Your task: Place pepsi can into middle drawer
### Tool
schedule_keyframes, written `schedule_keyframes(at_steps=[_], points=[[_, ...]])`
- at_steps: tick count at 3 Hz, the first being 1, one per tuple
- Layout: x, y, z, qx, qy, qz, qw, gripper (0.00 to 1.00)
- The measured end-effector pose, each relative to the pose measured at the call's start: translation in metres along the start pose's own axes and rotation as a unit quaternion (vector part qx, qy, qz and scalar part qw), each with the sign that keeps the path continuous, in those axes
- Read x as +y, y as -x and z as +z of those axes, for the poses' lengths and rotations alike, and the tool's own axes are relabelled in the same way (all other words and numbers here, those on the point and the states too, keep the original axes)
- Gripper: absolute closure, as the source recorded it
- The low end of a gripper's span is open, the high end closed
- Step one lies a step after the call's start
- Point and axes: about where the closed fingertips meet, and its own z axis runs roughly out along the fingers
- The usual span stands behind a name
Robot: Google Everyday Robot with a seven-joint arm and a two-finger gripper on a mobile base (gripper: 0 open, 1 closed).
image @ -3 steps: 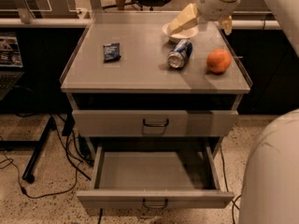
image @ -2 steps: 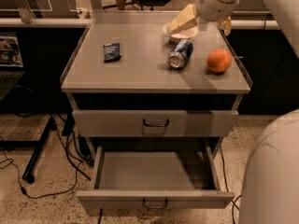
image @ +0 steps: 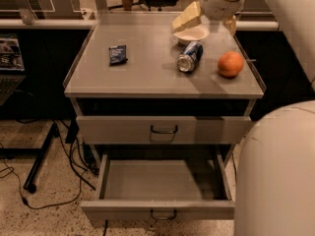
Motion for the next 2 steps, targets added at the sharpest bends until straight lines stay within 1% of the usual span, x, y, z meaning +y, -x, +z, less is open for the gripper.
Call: schedule_keyframes(at_steps=[1,2], points=[[0.014,0.015,0.013,0.006,0.009,0.002,0.9999,0.0],[0.019,0.023,0.032,0.022,0.009,0.011,0.9996,0.0]])
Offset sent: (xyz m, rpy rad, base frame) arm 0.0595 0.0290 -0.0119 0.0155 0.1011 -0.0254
